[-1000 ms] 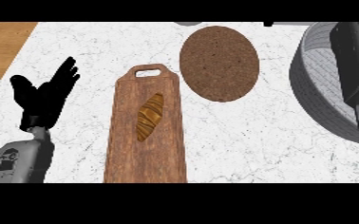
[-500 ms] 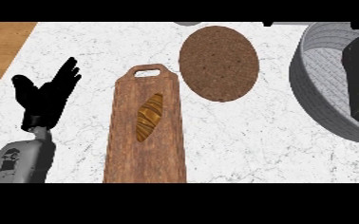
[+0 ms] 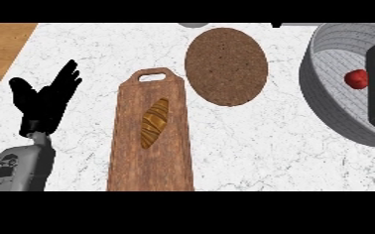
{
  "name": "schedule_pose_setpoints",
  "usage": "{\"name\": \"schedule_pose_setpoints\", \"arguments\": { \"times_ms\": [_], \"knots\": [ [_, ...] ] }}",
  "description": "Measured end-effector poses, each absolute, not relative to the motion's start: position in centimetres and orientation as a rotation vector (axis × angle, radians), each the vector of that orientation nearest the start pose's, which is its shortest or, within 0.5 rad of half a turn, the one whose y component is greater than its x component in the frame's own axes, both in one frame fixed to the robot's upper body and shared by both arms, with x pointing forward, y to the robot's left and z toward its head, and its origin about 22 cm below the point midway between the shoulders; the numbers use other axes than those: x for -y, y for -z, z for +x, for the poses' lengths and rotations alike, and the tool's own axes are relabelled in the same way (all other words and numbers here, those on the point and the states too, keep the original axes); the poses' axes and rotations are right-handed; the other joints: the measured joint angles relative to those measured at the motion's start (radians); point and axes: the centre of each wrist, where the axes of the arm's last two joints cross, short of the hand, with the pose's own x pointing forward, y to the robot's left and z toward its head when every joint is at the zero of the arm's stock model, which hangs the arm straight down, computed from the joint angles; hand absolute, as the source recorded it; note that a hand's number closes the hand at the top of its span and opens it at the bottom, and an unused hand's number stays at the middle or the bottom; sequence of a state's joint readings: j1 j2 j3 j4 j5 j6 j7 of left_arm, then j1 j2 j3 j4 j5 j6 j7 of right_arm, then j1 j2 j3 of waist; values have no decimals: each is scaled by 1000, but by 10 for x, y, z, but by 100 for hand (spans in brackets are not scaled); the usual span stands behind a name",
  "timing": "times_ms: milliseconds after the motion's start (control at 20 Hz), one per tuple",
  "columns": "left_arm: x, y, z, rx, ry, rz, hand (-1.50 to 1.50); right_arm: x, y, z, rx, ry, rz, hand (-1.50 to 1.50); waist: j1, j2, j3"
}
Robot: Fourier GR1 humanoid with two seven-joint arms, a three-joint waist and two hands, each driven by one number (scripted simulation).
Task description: Pick the bell pepper from the placemat and place it in the basket
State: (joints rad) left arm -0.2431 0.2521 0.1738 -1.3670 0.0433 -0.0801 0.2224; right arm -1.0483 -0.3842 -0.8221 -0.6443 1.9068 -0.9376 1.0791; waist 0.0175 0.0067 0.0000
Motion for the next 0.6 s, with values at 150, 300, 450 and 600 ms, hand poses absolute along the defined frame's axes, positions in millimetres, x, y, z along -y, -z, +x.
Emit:
{"name": "schedule_pose_setpoints", "arguments": {
  "times_ms": [150, 300, 450, 600],
  "knots": [
    [-315, -32, 294, 1380, 77, 191, 0, 362, -178, 428, 913, 836, -1916, -150, -12, -8, -1],
    [-321, -33, 293, 1374, 63, 206, 0, 360, -178, 418, 940, 972, -1889, -150, -30, -16, -1],
    [-322, -33, 291, 1367, 52, 209, 0, 349, -174, 405, 963, 1072, -1850, -150, -46, -24, -1],
    [-326, -31, 286, 1354, 45, 218, 0, 331, -159, 389, 978, 1124, -1794, -150, -60, -32, -2]
  ]
}}
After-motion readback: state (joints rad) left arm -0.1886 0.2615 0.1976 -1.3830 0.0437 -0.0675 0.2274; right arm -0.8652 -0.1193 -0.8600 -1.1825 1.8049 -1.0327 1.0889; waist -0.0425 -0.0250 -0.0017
